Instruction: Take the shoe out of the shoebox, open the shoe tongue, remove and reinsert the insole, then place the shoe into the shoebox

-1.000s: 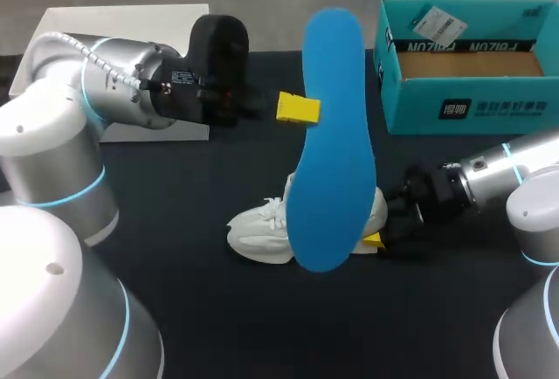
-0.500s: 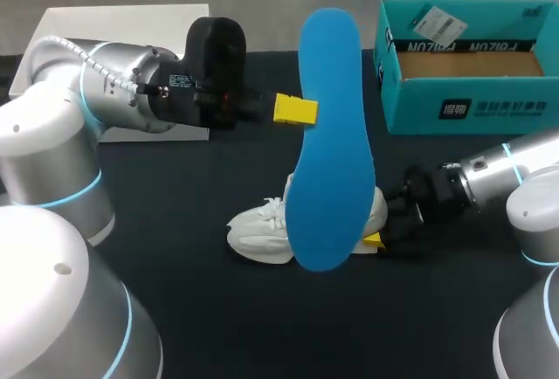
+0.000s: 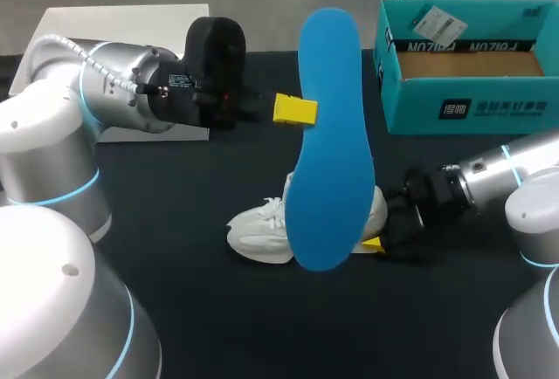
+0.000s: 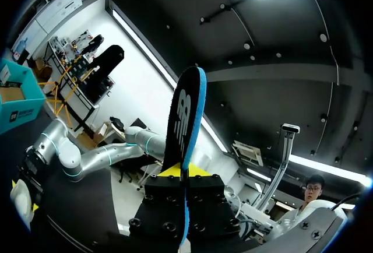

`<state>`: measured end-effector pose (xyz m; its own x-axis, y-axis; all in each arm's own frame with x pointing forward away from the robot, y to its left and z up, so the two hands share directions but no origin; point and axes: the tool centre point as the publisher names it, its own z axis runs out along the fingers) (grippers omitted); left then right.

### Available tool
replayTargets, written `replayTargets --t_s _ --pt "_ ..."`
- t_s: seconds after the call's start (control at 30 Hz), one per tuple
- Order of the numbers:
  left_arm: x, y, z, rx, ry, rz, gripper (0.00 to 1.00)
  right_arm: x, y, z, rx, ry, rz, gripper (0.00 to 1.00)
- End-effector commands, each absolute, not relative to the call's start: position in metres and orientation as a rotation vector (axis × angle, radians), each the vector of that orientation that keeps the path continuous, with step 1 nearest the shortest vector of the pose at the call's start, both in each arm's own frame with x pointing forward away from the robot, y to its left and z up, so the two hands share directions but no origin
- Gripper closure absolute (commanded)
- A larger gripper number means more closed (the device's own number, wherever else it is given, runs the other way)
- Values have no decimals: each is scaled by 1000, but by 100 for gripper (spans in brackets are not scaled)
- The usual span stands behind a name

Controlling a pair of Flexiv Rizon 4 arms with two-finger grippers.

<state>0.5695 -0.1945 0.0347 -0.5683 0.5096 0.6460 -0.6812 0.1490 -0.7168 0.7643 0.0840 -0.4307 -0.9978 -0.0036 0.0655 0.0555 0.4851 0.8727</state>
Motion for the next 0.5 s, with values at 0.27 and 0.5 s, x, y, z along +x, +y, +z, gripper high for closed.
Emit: replayTargets --t_s 0.27,0.5 --pt "568 -195 34 177 -1484 1598 100 758 76 -429 -120 -2702 -1450 0" --pt "568 -195 34 177 -1484 1598 100 759 68 -419 -133 -2738 -1369 0"
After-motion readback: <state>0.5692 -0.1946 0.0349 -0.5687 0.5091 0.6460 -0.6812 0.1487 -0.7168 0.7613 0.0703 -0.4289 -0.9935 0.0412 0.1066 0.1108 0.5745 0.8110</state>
